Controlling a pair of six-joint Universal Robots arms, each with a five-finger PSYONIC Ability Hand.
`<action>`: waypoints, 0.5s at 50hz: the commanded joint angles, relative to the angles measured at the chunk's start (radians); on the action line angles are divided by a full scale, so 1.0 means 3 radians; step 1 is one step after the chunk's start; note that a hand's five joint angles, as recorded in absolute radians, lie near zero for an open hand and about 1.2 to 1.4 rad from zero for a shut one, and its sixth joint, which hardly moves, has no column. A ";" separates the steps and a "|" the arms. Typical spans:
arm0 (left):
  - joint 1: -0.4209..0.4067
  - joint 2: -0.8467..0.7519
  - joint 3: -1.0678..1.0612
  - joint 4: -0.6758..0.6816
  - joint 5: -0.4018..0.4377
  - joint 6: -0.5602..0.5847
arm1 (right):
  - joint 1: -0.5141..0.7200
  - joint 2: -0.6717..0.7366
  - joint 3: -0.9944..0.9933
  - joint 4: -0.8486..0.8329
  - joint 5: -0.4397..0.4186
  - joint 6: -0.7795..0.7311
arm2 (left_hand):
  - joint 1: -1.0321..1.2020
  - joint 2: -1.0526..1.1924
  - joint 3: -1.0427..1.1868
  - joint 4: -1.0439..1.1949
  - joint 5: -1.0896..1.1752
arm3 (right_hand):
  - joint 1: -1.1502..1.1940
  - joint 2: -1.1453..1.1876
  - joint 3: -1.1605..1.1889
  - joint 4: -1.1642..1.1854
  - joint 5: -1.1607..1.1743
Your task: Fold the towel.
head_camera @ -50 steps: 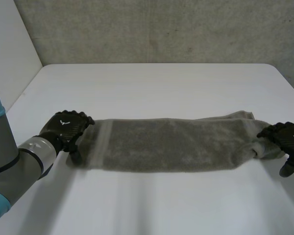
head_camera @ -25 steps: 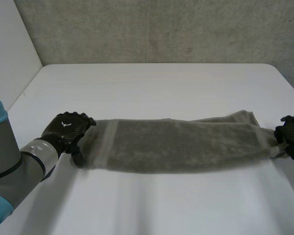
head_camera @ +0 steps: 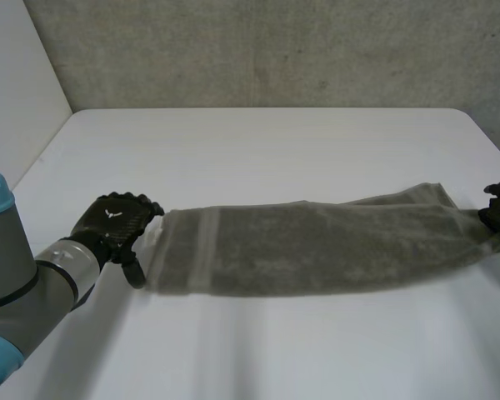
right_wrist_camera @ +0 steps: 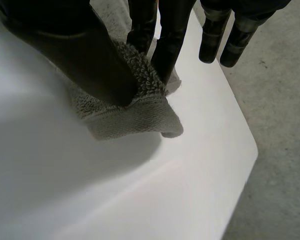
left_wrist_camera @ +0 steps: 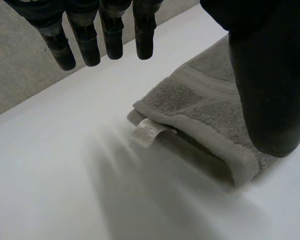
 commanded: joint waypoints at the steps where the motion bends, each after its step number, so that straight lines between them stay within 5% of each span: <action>1: 0.0007 0.0003 -0.0001 0.0001 -0.0003 0.0000 | -0.0082 0.0081 -0.0398 0.0046 0.0084 -0.0175 | -0.0285 -0.0198 -0.0147 -0.0175 -0.0171 | 0.0344 0.0467 -0.0021 -0.0021 0.0285; 9: 0.0018 0.0008 0.0004 0.0007 -0.0013 0.0000 | 0.0342 -0.0149 -0.0915 0.0465 0.0253 0.0106 | -0.0285 -0.0198 -0.0147 -0.0175 -0.0171 | 0.0344 0.0467 -0.0021 -0.0021 0.0285; 17: 0.0033 0.0034 0.0009 0.0012 -0.0013 0.0000 | 0.1421 -0.0389 -0.1160 0.0475 0.0559 0.0750 | -0.0285 -0.0198 -0.0147 -0.0175 -0.0171 | 0.0344 0.0467 -0.0021 -0.0021 0.0285; 25: 0.0069 0.0049 0.0014 0.0017 -0.0013 -0.0015 | 0.3152 -0.0063 -0.1298 0.0414 0.1228 0.1026 | -0.0285 -0.0198 -0.0147 -0.0175 -0.0171 | 0.0344 0.0467 -0.0021 -0.0021 0.0285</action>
